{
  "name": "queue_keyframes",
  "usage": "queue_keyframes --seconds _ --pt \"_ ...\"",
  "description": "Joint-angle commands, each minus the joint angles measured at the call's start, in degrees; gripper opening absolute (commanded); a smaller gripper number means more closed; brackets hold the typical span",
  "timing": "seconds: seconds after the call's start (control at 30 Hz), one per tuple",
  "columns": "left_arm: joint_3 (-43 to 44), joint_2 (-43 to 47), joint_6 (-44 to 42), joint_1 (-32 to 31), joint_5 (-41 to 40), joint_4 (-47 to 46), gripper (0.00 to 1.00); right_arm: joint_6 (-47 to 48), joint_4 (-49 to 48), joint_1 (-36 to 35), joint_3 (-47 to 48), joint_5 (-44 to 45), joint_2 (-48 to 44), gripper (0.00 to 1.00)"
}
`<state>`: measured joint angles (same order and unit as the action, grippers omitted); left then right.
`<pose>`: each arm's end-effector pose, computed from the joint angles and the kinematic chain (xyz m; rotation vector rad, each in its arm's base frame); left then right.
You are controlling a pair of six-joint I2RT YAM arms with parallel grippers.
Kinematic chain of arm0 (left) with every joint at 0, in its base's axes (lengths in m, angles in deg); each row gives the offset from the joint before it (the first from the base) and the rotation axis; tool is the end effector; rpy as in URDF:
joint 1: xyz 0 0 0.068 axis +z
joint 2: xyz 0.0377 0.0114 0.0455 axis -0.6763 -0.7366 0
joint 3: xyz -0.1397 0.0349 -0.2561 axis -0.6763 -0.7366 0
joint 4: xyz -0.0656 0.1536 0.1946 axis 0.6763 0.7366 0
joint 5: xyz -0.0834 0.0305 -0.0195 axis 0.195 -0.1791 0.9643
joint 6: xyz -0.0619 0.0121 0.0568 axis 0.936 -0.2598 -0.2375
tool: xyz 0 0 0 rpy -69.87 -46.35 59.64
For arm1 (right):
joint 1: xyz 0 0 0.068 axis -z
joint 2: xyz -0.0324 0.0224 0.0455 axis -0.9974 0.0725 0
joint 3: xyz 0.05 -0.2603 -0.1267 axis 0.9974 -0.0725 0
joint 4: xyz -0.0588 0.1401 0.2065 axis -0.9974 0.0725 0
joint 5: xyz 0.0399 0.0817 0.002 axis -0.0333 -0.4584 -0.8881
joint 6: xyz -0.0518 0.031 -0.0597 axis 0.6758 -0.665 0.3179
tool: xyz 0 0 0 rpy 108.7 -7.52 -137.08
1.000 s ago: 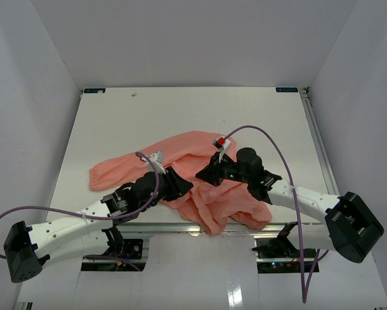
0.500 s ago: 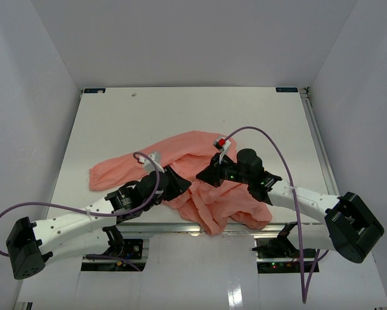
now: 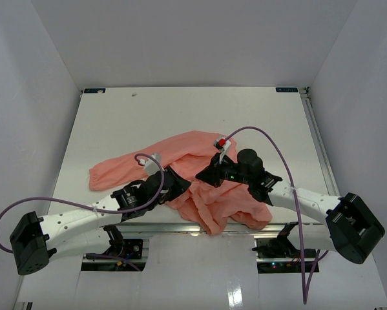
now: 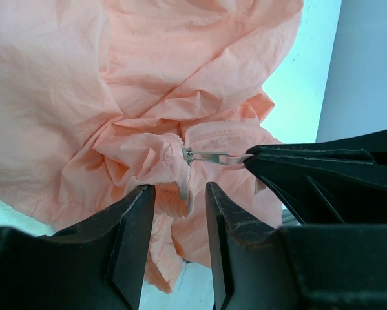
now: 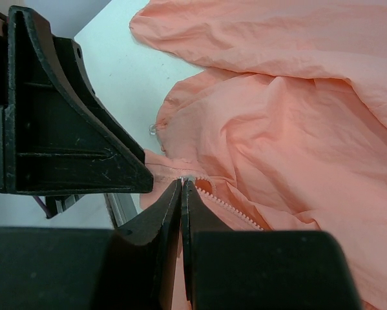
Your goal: Zip up the jacket
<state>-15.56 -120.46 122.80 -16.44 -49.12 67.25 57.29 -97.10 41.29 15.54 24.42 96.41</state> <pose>0.1379 -0.1733 0.2290 -0.5246 2.2568 -0.8313 0.1861 0.2224 0.2534 -0.6872 1.7710 1.1313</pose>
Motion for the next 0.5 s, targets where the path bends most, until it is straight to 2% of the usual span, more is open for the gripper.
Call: queue_keyframes --seconds 0.0,0.1,0.27,0.4,0.47 --pt "2.67 -0.77 2.42 -0.15 -3.90 0.52 0.42 0.57 -2.65 -0.76 -0.77 -0.81 -1.62 0.08" --pt "2.82 -1.15 2.18 -0.15 -5.34 0.06 0.33 0.55 -2.81 -1.38 -0.77 -1.19 -1.54 0.08" --pt "2.71 -2.02 1.44 -0.15 -5.57 -1.17 0.30 -0.25 -4.93 -2.20 -1.49 -2.47 -0.57 0.08" --pt "2.47 -2.22 0.95 -0.06 -6.17 -0.94 0.47 -0.17 -4.93 -2.47 -1.13 -2.17 -0.12 0.08" --pt "2.28 -1.87 0.94 -0.15 -6.17 -0.93 0.46 -0.17 -4.85 -2.66 -1.02 -2.00 -0.12 0.08"
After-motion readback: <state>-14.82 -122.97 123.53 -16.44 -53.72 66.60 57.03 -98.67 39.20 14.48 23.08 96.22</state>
